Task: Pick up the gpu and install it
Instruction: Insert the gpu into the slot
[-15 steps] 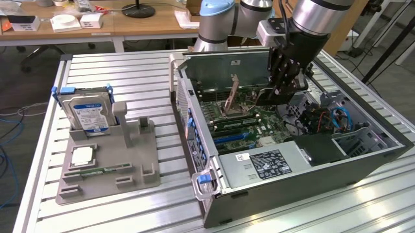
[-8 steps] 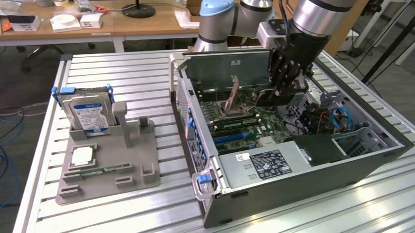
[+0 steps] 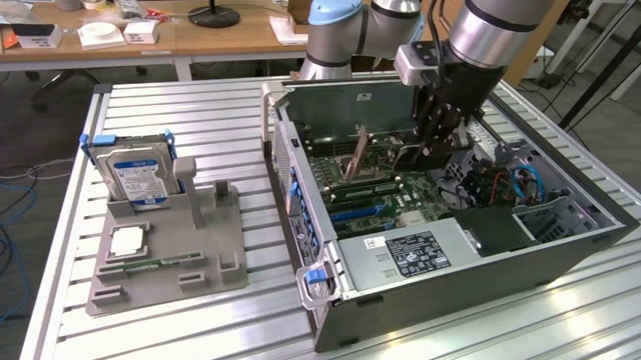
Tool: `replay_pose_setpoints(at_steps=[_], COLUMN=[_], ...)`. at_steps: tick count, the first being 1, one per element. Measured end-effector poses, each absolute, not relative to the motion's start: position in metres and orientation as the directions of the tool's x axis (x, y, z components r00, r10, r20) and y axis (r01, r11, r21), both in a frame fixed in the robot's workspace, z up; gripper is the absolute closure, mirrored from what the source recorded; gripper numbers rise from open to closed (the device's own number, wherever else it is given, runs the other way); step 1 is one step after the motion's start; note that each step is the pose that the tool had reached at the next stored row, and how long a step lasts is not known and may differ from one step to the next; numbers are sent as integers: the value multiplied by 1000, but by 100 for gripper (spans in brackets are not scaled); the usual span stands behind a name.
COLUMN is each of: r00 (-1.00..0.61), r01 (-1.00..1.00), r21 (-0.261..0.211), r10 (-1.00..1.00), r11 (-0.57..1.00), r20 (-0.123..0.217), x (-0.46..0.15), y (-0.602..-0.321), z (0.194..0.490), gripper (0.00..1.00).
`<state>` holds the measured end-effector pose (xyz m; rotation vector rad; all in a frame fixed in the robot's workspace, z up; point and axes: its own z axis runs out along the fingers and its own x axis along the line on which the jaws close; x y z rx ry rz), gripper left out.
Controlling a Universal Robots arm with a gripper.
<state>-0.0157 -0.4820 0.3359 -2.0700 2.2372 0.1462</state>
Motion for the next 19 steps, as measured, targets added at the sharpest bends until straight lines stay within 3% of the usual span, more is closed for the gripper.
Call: replay_pose_setpoints(at_steps=[9, 19], r00=[-60, -60], r01=[-998, -998], r21=[11, 11], r10=[-993, -993], r11=[60, 60], r20=[-103, -103], x=[-17, -19], y=[-483, -483], z=[329, 327], gripper=[74, 74])
